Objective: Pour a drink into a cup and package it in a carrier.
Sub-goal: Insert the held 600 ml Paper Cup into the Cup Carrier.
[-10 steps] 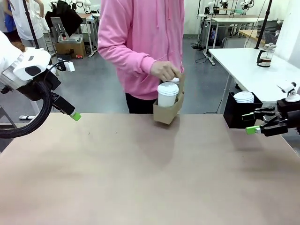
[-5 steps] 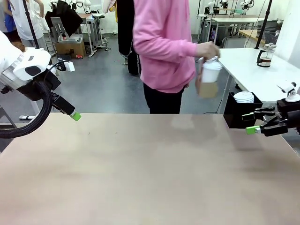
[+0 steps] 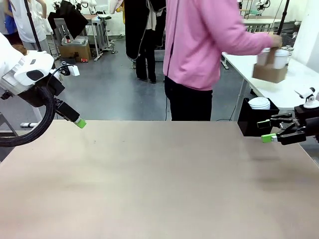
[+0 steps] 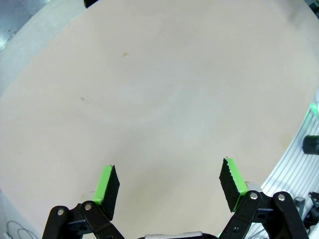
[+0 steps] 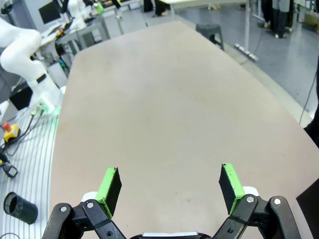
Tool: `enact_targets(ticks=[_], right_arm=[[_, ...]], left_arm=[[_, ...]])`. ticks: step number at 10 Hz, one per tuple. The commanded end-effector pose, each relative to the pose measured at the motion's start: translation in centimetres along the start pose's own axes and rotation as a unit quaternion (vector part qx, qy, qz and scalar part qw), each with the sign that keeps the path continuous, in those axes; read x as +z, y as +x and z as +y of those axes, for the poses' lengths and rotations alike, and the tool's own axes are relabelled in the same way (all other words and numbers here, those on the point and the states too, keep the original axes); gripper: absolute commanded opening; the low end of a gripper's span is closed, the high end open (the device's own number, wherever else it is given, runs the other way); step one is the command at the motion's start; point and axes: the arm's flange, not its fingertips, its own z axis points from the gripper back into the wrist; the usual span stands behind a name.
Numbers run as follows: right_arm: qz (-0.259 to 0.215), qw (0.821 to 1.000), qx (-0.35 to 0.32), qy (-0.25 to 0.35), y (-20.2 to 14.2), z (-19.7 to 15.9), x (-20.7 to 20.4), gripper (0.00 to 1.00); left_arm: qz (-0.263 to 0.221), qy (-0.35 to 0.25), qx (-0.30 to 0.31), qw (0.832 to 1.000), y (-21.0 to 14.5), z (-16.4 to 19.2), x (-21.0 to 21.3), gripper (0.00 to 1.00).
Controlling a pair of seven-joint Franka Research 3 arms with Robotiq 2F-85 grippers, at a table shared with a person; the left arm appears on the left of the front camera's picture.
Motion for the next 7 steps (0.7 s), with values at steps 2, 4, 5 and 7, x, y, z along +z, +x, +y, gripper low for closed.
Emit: enact_targets(ticks=[2,4,5,7], right_arm=[[-0.006,1.000,0.003,0.003,0.23,-0.15,0.22,1.00],[-0.006,1.000,0.003,0.003,0.23,-0.15,0.22,1.00],[-0.006,1.000,0.003,0.003,0.23,-0.15,0.22,1.00],[-0.006,1.000,0.003,0.003,0.23,-0.15,0.22,1.00]], left_arm=[[-0.002,0.000,-0.002,1.000,-0.06,0.10,0.09,1.00],[-0.002,0.000,-0.002,1.000,-0.06,0.10,0.09,1.00],[-0.002,0.000,-0.002,1.000,-0.06,0.10,0.09,1.00],[-0.002,0.000,-0.002,1.000,-0.06,0.10,0.09,1.00]])
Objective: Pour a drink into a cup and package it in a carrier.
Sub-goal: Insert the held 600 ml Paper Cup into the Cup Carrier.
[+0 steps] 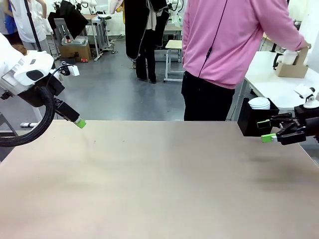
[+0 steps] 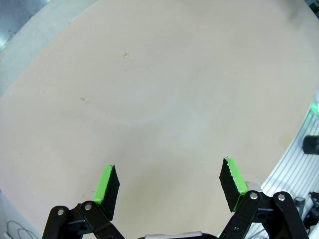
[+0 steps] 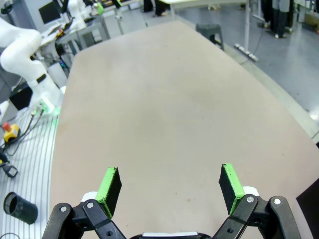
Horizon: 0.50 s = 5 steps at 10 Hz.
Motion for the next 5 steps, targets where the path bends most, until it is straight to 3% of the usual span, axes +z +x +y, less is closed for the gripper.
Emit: enact_targets(ticks=[1,5], right_arm=[[-0.006,1.000,0.003,0.003,0.23,-0.15,0.22,1.00],[-0.006,1.000,0.003,0.003,0.23,-0.15,0.22,1.00]], left_arm=[[-0.002,0.000,-0.002,1.000,-0.06,0.10,0.09,1.00],[-0.002,0.000,-0.002,1.000,-0.06,0.10,0.09,1.00]])
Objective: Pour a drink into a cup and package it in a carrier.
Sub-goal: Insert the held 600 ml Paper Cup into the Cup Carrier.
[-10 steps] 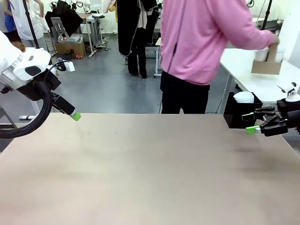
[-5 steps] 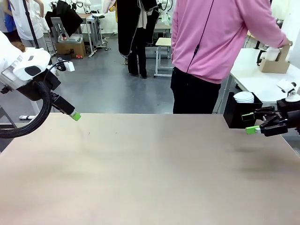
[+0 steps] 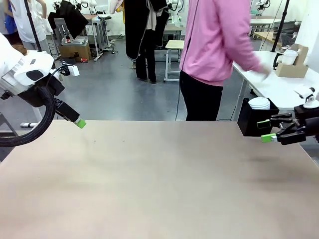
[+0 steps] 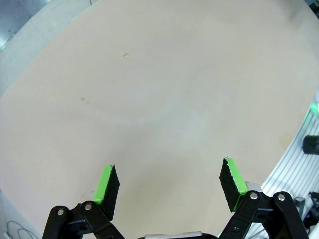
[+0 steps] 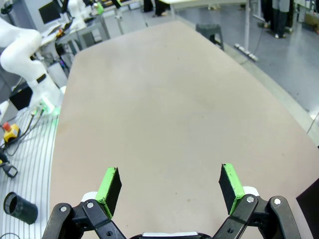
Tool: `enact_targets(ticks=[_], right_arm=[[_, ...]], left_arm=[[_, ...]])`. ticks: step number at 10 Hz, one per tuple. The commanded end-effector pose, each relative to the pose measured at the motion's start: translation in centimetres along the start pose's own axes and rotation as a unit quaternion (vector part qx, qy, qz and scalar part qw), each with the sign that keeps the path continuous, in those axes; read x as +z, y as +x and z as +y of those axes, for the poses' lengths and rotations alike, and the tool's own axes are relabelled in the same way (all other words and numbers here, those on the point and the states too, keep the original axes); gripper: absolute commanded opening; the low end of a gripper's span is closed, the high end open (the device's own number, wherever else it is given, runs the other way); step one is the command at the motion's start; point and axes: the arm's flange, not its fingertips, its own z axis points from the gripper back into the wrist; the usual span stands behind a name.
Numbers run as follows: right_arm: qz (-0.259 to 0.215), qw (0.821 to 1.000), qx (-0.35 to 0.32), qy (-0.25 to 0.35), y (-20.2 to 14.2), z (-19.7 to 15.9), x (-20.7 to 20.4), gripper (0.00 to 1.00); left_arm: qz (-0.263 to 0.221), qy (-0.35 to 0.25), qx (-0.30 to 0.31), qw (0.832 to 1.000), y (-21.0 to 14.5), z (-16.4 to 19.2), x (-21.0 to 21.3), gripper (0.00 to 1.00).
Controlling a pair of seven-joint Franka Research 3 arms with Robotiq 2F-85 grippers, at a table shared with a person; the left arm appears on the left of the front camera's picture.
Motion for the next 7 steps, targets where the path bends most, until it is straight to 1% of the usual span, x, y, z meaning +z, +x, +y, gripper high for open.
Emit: enact_targets(ticks=[1,7], right_arm=[[-0.006,1.000,0.003,0.003,0.23,-0.15,0.22,1.00],[-0.006,1.000,0.003,0.003,0.23,-0.15,0.22,1.00]], left_arm=[[-0.002,0.000,-0.002,1.000,-0.06,0.10,0.09,1.00],[-0.002,0.000,-0.002,1.000,-0.06,0.10,0.09,1.00]])
